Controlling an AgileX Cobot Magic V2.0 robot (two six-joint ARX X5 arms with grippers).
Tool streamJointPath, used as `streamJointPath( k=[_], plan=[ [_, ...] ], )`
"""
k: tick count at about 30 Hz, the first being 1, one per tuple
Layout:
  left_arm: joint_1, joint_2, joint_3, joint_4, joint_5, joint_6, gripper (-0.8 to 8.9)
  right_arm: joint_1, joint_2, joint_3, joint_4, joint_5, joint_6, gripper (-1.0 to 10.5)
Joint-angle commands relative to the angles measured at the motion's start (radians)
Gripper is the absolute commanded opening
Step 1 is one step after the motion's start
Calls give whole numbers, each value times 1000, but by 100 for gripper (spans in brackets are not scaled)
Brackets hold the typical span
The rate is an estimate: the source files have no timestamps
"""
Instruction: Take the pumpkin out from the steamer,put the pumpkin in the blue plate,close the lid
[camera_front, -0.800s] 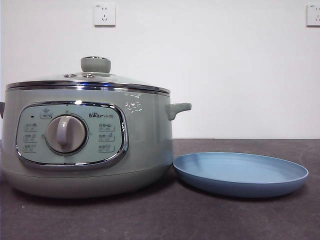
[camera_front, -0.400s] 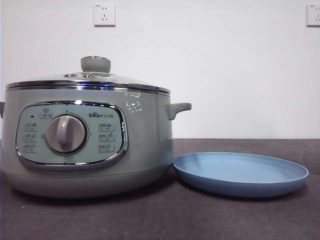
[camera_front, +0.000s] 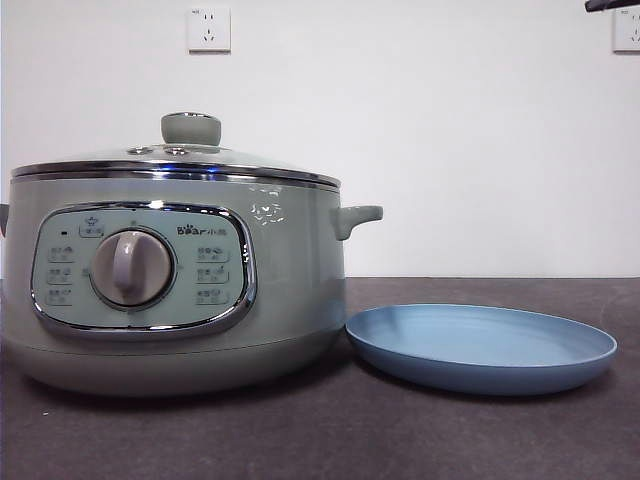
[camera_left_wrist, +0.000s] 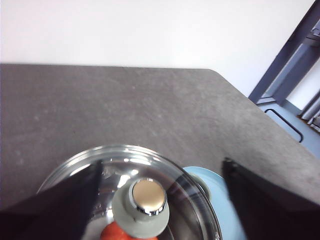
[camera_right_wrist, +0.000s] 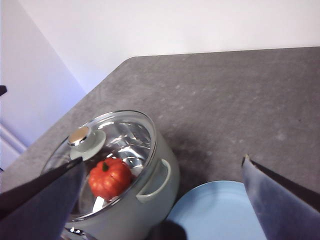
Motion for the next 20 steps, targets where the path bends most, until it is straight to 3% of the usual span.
streamJointPath(
  k=[1, 11, 20],
  plan=[
    [-56, 45, 21, 7, -47, 16, 472, 1, -1, 3, -16, 1, 6, 536],
    [-260, 282, 164, -121, -285, 142, 472, 1, -1, 3, -82, 4, 6, 536],
    [-328, 437, 174, -169, -420, 201, 471, 1, -1, 3, -82, 4, 6, 536]
  ],
)
